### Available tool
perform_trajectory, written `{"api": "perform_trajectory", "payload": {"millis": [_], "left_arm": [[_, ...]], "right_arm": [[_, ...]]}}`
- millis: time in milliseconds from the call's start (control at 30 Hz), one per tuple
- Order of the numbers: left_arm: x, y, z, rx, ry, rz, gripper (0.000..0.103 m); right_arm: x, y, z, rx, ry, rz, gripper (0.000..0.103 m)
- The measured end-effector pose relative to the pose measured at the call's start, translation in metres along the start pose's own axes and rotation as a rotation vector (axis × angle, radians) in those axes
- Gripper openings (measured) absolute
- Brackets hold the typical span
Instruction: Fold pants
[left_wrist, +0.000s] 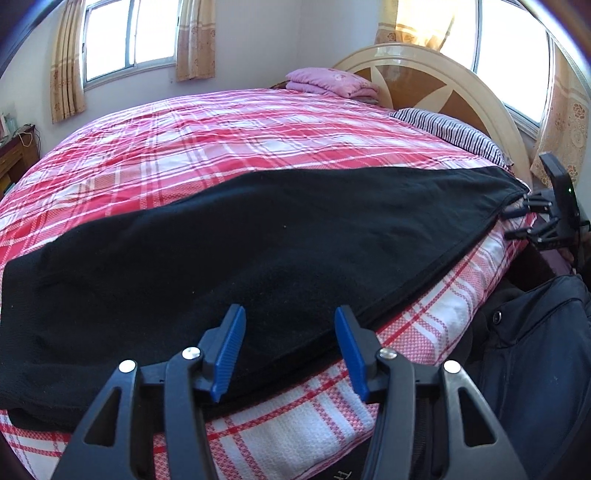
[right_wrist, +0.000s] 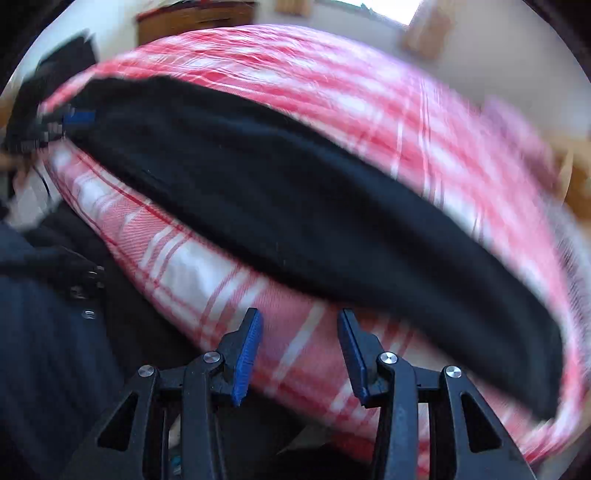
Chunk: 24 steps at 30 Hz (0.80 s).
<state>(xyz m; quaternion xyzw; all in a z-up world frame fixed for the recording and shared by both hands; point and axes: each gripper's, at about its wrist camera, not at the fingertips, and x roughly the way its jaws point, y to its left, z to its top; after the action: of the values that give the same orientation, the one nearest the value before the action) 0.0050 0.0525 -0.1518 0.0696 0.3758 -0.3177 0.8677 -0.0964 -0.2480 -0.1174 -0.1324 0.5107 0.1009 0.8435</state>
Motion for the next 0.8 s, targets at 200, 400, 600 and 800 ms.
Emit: {"api": "perform_trajectory", "payload": {"millis": [200,400,600,800], "left_arm": [[0.003,-0.003,0.0,0.0,0.003,-0.005,0.053],[0.002,-0.003,0.0,0.001,0.003,-0.004,0.053],[0.002,0.002,-0.002,-0.018,-0.001,-0.007,0.053],[0.002,0.002,-0.002,-0.019,-0.001,-0.006,0.053]], "right_arm": [[-0.012,-0.048,-0.026,0.314,-0.069,0.153,0.045],[-0.009,-0.072,-0.027,0.483,-0.159,0.202,0.045],[-0.005,-0.071,-0.018,0.444,-0.197,0.12,0.033],[-0.008,-0.051,-0.025,0.316,-0.211,0.075,0.033]]}}
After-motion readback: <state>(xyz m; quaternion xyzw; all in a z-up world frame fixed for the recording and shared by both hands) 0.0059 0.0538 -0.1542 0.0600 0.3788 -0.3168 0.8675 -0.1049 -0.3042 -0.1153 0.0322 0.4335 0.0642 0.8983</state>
